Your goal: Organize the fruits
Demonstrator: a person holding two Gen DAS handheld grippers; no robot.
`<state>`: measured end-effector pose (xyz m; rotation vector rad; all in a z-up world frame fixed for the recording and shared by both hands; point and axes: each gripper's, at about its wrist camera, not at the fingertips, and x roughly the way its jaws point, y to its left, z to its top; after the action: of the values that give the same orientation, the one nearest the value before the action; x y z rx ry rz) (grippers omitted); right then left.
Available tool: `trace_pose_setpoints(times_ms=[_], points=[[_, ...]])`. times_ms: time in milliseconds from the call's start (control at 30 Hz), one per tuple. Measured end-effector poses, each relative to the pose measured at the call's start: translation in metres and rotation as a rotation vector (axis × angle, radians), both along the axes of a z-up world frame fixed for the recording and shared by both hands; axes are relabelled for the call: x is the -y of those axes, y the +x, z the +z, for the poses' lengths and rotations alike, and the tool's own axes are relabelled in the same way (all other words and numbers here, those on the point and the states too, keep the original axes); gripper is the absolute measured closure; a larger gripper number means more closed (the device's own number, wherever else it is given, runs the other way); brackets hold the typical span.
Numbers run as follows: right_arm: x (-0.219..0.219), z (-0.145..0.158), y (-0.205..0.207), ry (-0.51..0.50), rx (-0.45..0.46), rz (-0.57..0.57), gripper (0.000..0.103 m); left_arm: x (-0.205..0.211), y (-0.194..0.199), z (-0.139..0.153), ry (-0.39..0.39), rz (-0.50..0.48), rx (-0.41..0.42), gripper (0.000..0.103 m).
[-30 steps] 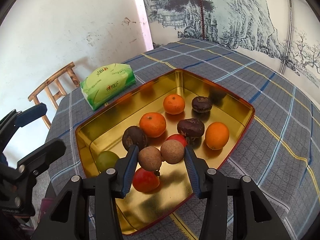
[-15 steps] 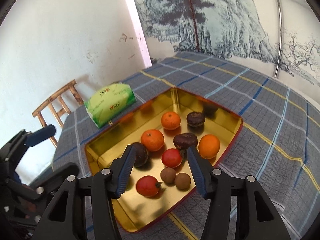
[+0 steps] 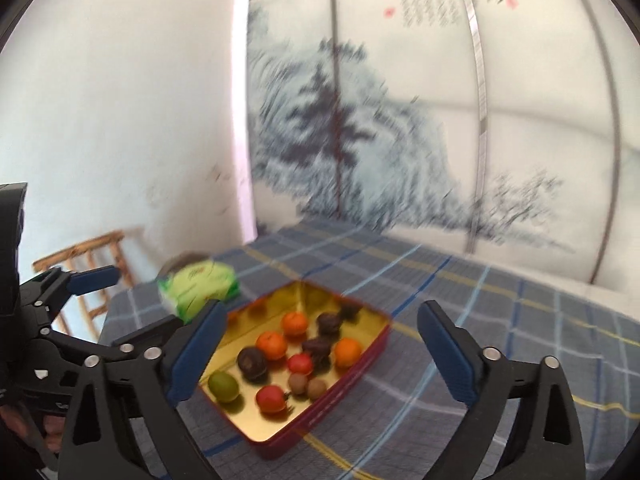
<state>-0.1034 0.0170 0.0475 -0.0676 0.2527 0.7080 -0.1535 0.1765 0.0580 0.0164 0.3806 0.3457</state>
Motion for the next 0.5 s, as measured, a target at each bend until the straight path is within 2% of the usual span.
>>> trace_pose_setpoints(times_ms=[267,500], points=[[0.024,0.027,-0.030,0.076,0.119,-0.080,0.001,0.007,-0.026,0.031,0.015,-0.016,0.134,0.000],[0.030,0.040,-0.045,0.100,0.164,-0.084,0.000,0.012,-0.039,0.048,0.052,-0.015,0.183,0.000]])
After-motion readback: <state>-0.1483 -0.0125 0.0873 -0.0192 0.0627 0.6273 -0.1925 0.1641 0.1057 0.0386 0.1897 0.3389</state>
